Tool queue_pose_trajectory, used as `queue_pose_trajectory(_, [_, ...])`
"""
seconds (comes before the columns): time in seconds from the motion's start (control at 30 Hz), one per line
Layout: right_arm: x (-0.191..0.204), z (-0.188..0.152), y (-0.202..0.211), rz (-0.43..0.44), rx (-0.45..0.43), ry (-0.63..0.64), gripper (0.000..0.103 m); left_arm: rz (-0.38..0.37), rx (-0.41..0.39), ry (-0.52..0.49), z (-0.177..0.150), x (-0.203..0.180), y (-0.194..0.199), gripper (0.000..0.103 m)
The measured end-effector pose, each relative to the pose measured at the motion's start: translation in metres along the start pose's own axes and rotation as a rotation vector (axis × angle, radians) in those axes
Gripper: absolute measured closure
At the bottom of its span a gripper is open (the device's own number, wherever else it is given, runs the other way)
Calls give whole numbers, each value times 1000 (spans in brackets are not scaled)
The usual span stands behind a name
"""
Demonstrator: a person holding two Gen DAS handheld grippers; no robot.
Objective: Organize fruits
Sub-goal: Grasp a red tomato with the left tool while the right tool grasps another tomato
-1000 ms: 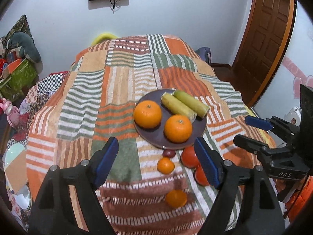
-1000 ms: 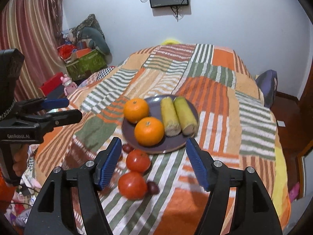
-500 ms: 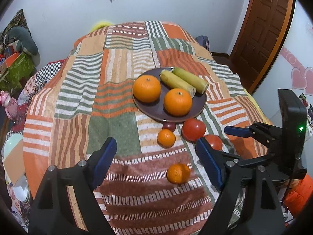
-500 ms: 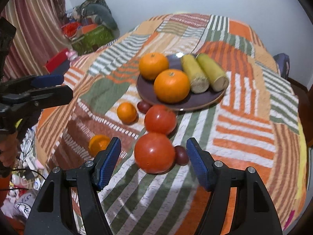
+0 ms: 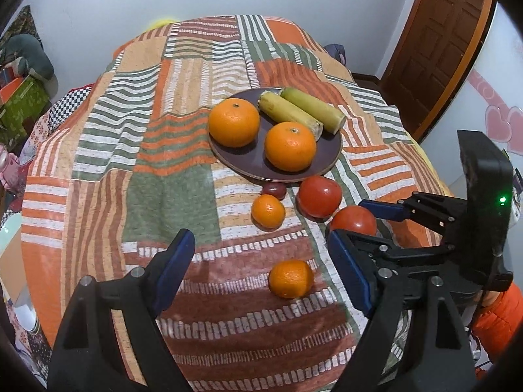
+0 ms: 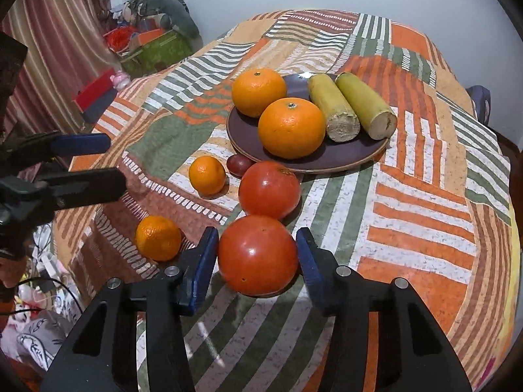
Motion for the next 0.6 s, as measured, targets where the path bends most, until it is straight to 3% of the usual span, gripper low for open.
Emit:
queue_pose_trajectory(0.2, [-13, 3, 20, 4, -50, -48, 57, -15, 12, -31, 6, -14, -11, 19])
queue_pose_trajectory(0.47, [-47, 9, 57, -64, -148, -108, 57, -33, 26, -67, 19, -39, -32, 20])
queue_pose_trajectory(0.6, [-62, 10, 62, -97, -165, -137, 57, -37, 49, -98, 21, -52, -47, 31])
Point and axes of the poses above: each gripper's, at about its wrist camera, not at the fingertips, and y roughly against the way its jaws point, x to its left, z to its top, the point moved 3 cm from there along -y, roughly the way its jaws point, and after that the axes turned 2 degrees about -x, right-handed, at the moved point
